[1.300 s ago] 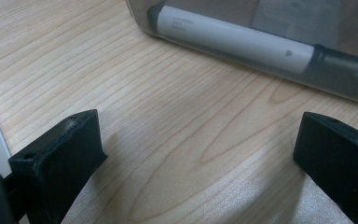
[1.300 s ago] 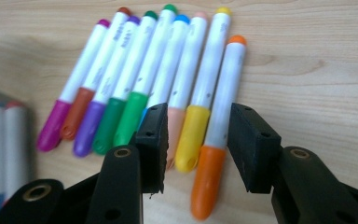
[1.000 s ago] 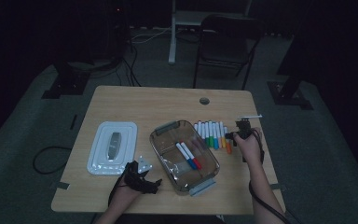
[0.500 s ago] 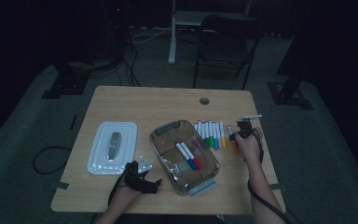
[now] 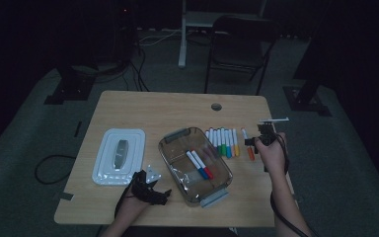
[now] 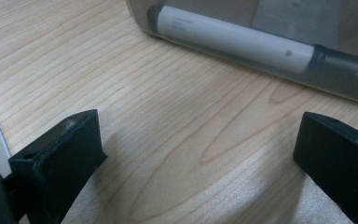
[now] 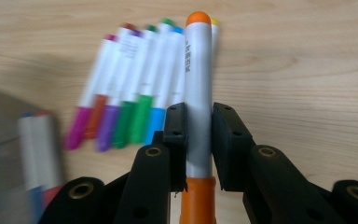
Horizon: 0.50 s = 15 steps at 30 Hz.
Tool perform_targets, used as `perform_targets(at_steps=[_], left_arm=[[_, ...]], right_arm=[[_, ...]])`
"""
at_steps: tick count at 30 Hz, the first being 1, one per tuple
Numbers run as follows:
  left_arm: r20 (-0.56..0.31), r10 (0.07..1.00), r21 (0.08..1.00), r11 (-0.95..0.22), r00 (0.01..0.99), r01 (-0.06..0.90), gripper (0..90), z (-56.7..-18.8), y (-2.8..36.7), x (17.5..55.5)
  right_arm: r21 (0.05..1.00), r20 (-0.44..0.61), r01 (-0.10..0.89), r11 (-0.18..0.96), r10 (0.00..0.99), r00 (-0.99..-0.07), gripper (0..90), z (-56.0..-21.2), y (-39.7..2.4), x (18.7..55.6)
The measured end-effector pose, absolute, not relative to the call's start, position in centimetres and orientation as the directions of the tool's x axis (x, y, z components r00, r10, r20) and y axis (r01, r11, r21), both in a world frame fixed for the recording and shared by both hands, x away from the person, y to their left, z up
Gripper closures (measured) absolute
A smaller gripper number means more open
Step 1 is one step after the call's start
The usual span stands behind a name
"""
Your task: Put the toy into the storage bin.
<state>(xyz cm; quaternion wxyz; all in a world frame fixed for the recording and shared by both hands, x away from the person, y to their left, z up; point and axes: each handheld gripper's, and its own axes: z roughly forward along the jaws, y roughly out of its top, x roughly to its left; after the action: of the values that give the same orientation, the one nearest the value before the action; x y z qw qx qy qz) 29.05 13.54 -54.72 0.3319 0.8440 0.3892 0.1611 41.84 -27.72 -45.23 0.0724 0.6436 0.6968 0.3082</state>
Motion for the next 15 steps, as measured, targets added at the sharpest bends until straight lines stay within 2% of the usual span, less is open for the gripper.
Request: perform_targets(at_steps=[15], left_arm=[[0.015,0.764,0.685,-0.478,0.646,0.549,1.9,-54.7,13.6,29.1]], right_arm=[[0.648,0.393,0.759,0.066,0.825,-0.407,76.5,-38.0,-22.7,36.9]])
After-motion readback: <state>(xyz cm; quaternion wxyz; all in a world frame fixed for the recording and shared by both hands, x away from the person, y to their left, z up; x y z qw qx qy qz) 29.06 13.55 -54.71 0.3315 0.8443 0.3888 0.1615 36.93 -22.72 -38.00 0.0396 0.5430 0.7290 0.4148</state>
